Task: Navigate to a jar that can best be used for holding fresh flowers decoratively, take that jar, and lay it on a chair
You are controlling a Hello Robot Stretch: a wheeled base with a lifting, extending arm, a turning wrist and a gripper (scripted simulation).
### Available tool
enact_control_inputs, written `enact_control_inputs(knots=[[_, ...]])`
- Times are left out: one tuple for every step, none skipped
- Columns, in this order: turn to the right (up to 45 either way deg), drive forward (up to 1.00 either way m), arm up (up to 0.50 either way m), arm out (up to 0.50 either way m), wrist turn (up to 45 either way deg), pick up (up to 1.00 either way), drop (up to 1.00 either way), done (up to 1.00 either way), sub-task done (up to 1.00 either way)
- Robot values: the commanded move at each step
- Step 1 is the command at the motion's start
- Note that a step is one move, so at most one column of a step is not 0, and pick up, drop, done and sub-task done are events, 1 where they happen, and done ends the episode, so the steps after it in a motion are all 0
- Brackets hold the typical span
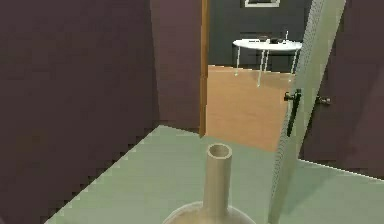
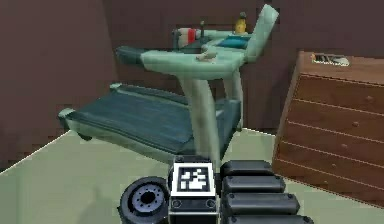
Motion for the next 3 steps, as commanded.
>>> enact_control_inputs(knots=[[-18.0,0.0,0.0,0.0,0.0,0.0,0.0,0.0,0.0],[0.0,0.4,0.0,0.0,0.0,0.0,0.0,0.0,0.0],[45.0,0.0,0.0,0.0,0.0,0.0,0.0,0.0,0.0]])
